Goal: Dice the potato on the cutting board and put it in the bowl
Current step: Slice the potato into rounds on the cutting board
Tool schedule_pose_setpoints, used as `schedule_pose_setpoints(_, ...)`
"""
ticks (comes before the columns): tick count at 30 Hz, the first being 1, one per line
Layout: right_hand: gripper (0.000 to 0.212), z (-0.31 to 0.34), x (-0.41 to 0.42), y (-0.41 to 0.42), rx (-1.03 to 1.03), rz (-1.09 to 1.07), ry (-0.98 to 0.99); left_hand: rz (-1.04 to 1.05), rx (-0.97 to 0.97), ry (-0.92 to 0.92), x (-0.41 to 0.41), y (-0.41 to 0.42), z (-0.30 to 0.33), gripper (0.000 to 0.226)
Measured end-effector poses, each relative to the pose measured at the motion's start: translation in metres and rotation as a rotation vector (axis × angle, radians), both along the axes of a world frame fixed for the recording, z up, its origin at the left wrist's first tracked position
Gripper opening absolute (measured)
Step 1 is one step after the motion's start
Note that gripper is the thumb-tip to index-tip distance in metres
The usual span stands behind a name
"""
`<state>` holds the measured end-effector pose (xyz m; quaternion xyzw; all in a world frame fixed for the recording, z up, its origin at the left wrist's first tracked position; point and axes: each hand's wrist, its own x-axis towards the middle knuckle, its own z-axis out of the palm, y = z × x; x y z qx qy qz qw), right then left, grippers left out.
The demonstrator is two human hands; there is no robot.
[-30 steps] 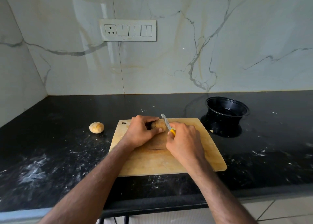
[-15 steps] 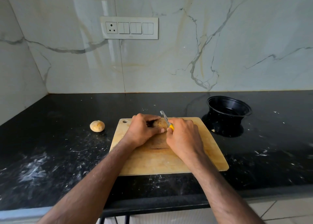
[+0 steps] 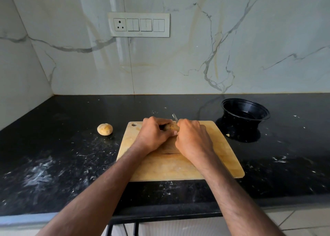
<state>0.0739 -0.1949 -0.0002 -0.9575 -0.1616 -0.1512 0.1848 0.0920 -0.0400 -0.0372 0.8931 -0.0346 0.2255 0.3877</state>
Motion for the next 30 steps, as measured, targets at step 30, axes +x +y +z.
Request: schedule_pose_setpoints(30,0.032,-0.03,-0.02,-0.013,0.183,0.008,-0.064,-0.061,-0.078,0.061,0.001,0.012,0.003,0.054)
